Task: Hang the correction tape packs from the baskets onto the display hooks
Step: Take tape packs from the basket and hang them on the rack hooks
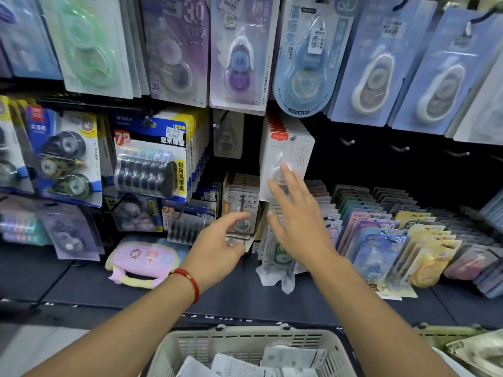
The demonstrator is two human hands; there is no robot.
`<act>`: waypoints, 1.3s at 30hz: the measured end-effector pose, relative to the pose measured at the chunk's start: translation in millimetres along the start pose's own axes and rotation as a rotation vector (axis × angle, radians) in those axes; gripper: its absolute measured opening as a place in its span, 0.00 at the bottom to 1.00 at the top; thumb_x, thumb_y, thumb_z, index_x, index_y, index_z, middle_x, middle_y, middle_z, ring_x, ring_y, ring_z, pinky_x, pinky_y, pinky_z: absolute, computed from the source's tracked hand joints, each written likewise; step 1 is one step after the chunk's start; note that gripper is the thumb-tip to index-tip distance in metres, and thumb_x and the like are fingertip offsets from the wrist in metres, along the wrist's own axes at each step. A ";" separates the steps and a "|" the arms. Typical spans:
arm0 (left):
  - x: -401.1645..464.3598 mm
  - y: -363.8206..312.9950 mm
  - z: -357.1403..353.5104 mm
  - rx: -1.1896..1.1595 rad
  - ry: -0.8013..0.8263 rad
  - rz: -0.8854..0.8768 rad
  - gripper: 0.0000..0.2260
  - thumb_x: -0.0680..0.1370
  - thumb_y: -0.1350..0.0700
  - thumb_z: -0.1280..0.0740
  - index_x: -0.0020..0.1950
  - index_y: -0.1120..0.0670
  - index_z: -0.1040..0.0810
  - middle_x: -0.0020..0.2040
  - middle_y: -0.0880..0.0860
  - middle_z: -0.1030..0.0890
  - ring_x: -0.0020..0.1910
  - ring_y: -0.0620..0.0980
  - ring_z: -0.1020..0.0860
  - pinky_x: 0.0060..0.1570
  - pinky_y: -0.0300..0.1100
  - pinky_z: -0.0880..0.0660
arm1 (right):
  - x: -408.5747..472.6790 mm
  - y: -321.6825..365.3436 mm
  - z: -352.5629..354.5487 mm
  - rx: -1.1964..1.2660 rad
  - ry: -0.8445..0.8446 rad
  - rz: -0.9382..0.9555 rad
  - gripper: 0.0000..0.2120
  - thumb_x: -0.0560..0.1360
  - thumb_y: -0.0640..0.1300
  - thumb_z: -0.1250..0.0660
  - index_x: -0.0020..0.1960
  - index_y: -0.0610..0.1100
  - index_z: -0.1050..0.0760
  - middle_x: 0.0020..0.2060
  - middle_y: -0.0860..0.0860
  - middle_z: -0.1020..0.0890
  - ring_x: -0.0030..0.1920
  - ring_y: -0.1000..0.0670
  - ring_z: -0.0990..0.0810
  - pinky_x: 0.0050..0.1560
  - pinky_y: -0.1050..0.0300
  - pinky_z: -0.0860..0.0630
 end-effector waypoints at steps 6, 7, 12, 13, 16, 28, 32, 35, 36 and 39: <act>-6.4 7.4 0.8 0.060 0.043 0.038 0.26 0.79 0.67 0.35 0.71 0.43 0.24 0.69 0.43 0.25 0.45 0.47 0.20 0.43 0.30 0.25 | 13.9 -4.1 2.3 -0.045 0.083 0.004 0.34 0.82 0.42 0.36 0.85 0.53 0.44 0.85 0.55 0.62 0.85 0.49 0.57 0.81 0.43 0.41; -7.5 7.4 1.2 0.075 0.049 0.037 0.26 0.78 0.67 0.35 0.70 0.43 0.23 0.69 0.44 0.24 0.51 0.47 0.21 0.49 0.32 0.24 | 12.8 -3.7 3.6 -0.035 0.082 0.006 0.33 0.82 0.41 0.36 0.84 0.52 0.41 0.85 0.54 0.61 0.86 0.49 0.57 0.80 0.44 0.39; -14.6 15.1 0.0 0.205 0.169 0.065 0.22 0.79 0.65 0.34 0.68 0.46 0.21 0.65 0.45 0.22 0.54 0.41 0.23 0.53 0.33 0.26 | -18.4 -8.4 10.2 0.061 -0.029 0.014 0.23 0.81 0.38 0.36 0.76 0.45 0.28 0.85 0.49 0.46 0.80 0.46 0.39 0.72 0.47 0.31; -17.0 18.9 -0.8 0.251 0.216 0.077 0.20 0.79 0.65 0.33 0.68 0.47 0.21 0.66 0.47 0.21 0.62 0.45 0.23 0.60 0.36 0.27 | -27.0 -11.7 7.8 0.071 -0.030 0.009 0.22 0.81 0.38 0.36 0.74 0.44 0.27 0.83 0.48 0.39 0.77 0.45 0.35 0.71 0.47 0.30; -29.1 34.4 -6.9 0.446 0.417 0.109 0.18 0.80 0.62 0.33 0.70 0.52 0.22 0.69 0.51 0.20 0.70 0.50 0.24 0.71 0.44 0.29 | -55.3 -26.5 -11.4 0.101 0.188 -0.117 0.17 0.82 0.41 0.37 0.69 0.45 0.23 0.69 0.47 0.23 0.68 0.43 0.25 0.63 0.43 0.23; -174.6 187.8 -103.7 0.914 0.917 0.308 0.33 0.79 0.46 0.30 0.82 0.43 0.39 0.81 0.55 0.39 0.78 0.62 0.37 0.74 0.57 0.33 | -292.1 -44.0 -139.0 0.044 1.260 -0.316 0.37 0.83 0.58 0.34 0.84 0.43 0.44 0.81 0.44 0.35 0.79 0.42 0.33 0.76 0.47 0.34; -218.5 222.7 -125.7 0.796 0.787 0.422 0.42 0.79 0.43 0.29 0.85 0.39 0.52 0.86 0.50 0.63 0.85 0.59 0.59 0.80 0.59 0.42 | -320.1 -28.8 -167.4 0.237 1.083 -0.504 0.40 0.81 0.60 0.31 0.83 0.43 0.43 0.80 0.42 0.34 0.78 0.41 0.33 0.76 0.44 0.33; -220.2 221.7 -132.3 0.660 0.647 0.399 0.37 0.77 0.43 0.28 0.83 0.39 0.41 0.86 0.48 0.55 0.85 0.56 0.56 0.80 0.54 0.43 | -325.0 -24.8 -180.8 0.264 0.923 -0.606 0.31 0.82 0.56 0.32 0.80 0.45 0.36 0.71 0.43 0.28 0.72 0.40 0.30 0.72 0.45 0.29; -217.9 218.5 -134.5 0.630 0.632 0.380 0.35 0.77 0.43 0.28 0.82 0.40 0.37 0.86 0.49 0.51 0.85 0.56 0.54 0.81 0.53 0.43 | -325.8 -25.0 -183.4 0.277 0.905 -0.635 0.30 0.82 0.55 0.31 0.79 0.45 0.34 0.70 0.42 0.28 0.71 0.40 0.29 0.72 0.45 0.29; -209.7 208.2 -138.8 0.571 0.574 0.400 0.29 0.78 0.45 0.26 0.78 0.44 0.28 0.84 0.52 0.43 0.83 0.56 0.47 0.80 0.48 0.43 | -324.8 -28.4 -185.4 0.381 0.909 -0.691 0.25 0.79 0.49 0.26 0.72 0.43 0.27 0.66 0.42 0.26 0.65 0.42 0.24 0.66 0.52 0.25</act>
Point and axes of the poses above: each hand's wrist, its own x-axis towards the middle knuckle, its own z-axis out of the back of the hand, y = z × x, the point moved 3 cm from there along x, towards the middle knuckle
